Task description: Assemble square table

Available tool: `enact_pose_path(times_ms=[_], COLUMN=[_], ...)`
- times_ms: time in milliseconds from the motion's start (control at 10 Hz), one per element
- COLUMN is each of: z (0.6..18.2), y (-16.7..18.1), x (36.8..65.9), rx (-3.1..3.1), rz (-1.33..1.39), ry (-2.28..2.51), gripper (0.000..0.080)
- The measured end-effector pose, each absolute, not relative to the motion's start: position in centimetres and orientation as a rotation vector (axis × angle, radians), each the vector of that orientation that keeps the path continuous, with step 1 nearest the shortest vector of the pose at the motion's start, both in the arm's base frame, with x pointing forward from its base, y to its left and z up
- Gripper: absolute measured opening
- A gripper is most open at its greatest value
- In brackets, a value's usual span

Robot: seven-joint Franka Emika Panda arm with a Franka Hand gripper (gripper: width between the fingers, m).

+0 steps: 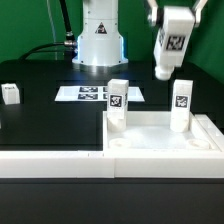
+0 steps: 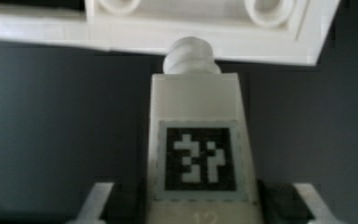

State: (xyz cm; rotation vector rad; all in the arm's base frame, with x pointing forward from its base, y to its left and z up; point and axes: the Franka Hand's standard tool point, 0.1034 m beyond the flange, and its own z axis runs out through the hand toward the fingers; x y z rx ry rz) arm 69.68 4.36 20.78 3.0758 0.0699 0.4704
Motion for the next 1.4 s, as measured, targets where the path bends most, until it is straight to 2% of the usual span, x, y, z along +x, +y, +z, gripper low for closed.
enact_pose_path(times_ms=[100, 200, 400, 500, 600, 800, 1400], z=[20.8, 19.9, 19.8, 18.9, 17.1, 15.2, 15.3], y=[4.3, 4.2, 4.1, 2.9, 2.8, 5.3, 6.1], x=[70.3, 69.8, 69.9, 69.2, 68.0, 67.4, 67.5], rx=[3.041, 3.031, 3.017, 3.006, 3.024, 3.053, 3.072], rz=[0.644, 0.676, 0.726, 0.775, 0.786, 0.784, 0.758], ry=[0.071, 0.073, 0.073, 0.114, 0.072, 0.106, 0.081], gripper=[0.0290, 0.0290, 0.0290, 0.0290, 0.0290, 0.0290, 0.0290])
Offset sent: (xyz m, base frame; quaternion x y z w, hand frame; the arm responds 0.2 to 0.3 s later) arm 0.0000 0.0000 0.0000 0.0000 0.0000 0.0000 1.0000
